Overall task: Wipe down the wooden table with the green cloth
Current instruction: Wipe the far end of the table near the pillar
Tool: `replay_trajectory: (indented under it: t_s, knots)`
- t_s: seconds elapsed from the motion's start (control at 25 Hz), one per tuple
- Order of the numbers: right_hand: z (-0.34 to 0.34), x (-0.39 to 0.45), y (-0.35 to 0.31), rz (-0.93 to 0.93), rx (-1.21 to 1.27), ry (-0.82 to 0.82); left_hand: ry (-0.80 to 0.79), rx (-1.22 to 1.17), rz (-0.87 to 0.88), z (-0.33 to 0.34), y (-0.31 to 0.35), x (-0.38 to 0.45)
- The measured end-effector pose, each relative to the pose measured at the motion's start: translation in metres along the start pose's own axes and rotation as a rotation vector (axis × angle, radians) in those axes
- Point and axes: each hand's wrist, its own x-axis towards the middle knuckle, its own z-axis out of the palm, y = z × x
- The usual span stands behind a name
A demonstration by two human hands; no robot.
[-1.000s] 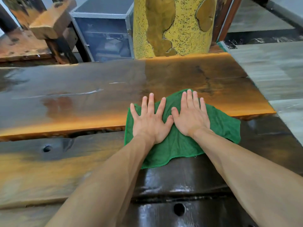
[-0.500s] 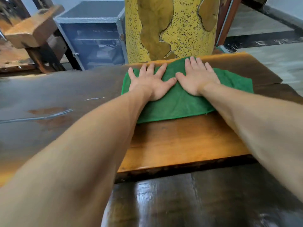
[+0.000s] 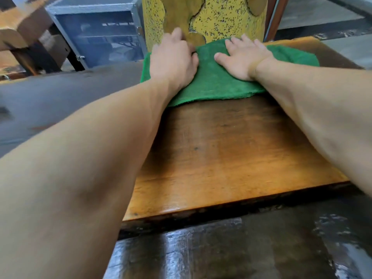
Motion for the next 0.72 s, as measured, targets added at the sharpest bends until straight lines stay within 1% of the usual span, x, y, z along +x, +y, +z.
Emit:
replay_trajectory:
  t_s: [0.04, 0.08, 0.2, 0.28, 0.4, 0.52, 0.6, 0.72]
  knots:
    - [0.0, -0.005, 0.0, 0.0, 0.002, -0.004, 0.007, -0.023, 0.024, -0.002, 0.0, -0.004]
    - [-0.002, -0.012, 0.0, -0.003, 0.003, -0.008, -0.037, -0.045, 0.03, -0.005, 0.001, -0.008]
    - [-0.002, -0.035, 0.002, -0.023, 0.006, -0.032, -0.298, -0.056, 0.025, -0.008, 0.011, -0.025]
    - [-0.004, -0.063, 0.002, -0.039, 0.004, -0.04, -0.385, -0.048, 0.032, -0.016, 0.017, -0.048]
    - [0.0, -0.12, 0.005, -0.055, -0.002, -0.021, -0.418, -0.048, 0.026, -0.032, 0.028, -0.103]
    - [-0.001, -0.199, 0.006, -0.046, 0.016, -0.078, -0.479, -0.061, 0.025, -0.057, 0.049, -0.179]
    - [-0.002, -0.255, 0.005, -0.057, 0.027, -0.107, -0.488, -0.055, 0.028, -0.075, 0.058, -0.227]
    - [-0.002, -0.324, 0.006, -0.067, 0.021, -0.102, -0.488, -0.047, 0.029, -0.097, 0.075, -0.287]
